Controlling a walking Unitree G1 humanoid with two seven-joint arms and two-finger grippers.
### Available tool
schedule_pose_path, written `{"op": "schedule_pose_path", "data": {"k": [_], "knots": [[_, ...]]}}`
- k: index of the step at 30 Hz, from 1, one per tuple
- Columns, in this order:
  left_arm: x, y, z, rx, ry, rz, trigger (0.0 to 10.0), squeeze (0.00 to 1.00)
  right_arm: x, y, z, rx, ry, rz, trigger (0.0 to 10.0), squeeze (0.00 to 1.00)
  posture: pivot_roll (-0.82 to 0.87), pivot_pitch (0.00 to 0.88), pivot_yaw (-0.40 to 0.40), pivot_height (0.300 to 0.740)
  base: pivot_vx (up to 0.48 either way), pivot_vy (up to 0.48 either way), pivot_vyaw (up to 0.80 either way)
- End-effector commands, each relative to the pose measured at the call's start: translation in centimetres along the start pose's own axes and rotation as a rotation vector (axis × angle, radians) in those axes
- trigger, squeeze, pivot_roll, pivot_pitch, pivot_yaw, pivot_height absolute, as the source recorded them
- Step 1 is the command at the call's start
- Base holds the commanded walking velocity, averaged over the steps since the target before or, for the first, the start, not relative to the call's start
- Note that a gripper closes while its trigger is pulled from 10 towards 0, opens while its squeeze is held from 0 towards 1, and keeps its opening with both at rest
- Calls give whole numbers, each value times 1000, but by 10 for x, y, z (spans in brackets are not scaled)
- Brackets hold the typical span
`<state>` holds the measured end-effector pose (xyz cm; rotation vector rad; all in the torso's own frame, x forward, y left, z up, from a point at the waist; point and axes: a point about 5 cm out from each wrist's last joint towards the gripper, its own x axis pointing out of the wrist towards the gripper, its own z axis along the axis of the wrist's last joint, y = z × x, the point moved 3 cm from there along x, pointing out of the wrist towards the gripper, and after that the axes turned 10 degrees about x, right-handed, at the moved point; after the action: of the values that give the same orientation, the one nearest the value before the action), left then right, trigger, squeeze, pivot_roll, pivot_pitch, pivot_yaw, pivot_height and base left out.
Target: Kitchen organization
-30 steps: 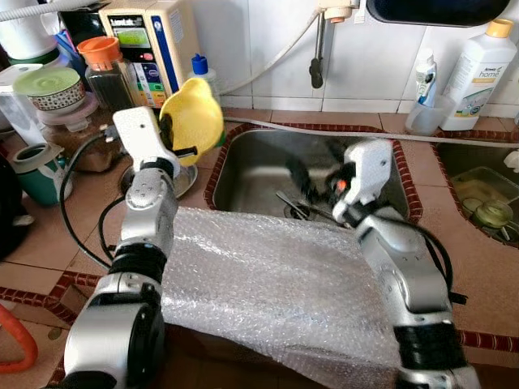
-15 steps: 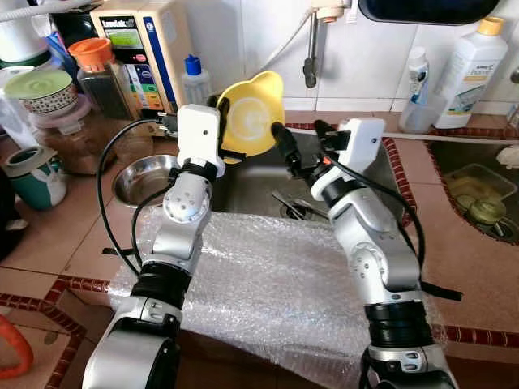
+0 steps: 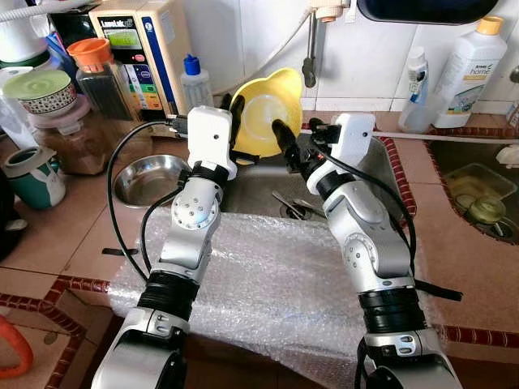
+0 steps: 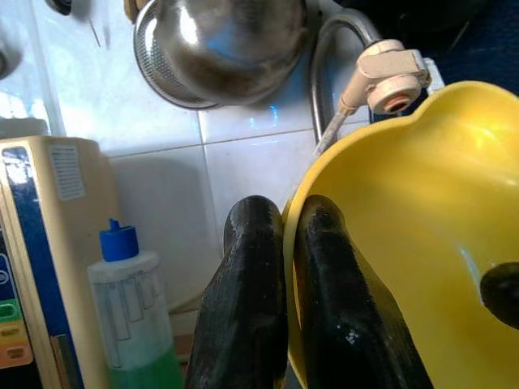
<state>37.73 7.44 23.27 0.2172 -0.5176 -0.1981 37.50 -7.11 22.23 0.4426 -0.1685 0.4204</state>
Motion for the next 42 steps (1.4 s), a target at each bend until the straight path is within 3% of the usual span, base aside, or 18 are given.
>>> {"op": "schedule_pose_path", "data": {"k": [1, 15, 31, 32, 33, 34, 36, 37, 38, 39, 42], "knots": [[1, 2, 9, -9, -38, 3, 0, 0, 4, -2, 2, 11, -1, -19, 0, 0, 47, 0, 100, 740, 0, 0, 0], [-2, -11, 19, -70, -84, -62, 0, 0, 8, -7, -6, 125, 40, -35, 39, 0, 49, 0, 94, 740, 0, 0, 0], [-5, -13, 11, -61, -46, -62, 118, 0, 7, -17, -10, 139, 57, -88, 0, 0, 47, 2, 93, 740, 0, 0, 0], [-5, -13, 10, -53, -38, -62, 1686, 0, 7, -18, -11, 139, 58, -93, 0, 0, 47, 2, 93, 740, 0, 0, 0], [-6, -12, 9, -39, -29, -62, 5176, 0, 6, -18, -11, 139, 58, -98, 0, 0, 47, 2, 93, 740, 0, 0, 0], [-6, -11, 6, -30, -15, -57, 10000, 0, 6, -20, -11, 137, 58, -108, 0, 0, 47, 3, 93, 740, 0, 0, 0], [-7, -10, 2, -34, 5, -54, 10000, 0, 6, -21, -11, 135, 59, -114, 0, 0, 48, 4, 92, 740, 0, 0, 0], [-7, -9, 0, -23, 13, -48, 10000, 357, 6, -22, -11, 134, 61, -121, 0, 0, 48, 4, 92, 740, 0, 0, 0], [-7, -9, 0, -23, 13, -48, 10000, 357, 6, -22, -11, 134, 61, -121, 0, 0, 48, 4, 92, 740, 0, 0, 0], [-8, -7, -2, -20, 21, -42, 10000, 1000, 6, -24, -12, 132, 63, -132, 0, 0, 48, 4, 92, 740, 0, 0, 0], [-9, -8, -3, -38, 28, -47, 10000, 1000, 6, -27, -12, 128, 63, -150, 0, 0, 52, 5, 91, 740, 0, 0, 0]]}}
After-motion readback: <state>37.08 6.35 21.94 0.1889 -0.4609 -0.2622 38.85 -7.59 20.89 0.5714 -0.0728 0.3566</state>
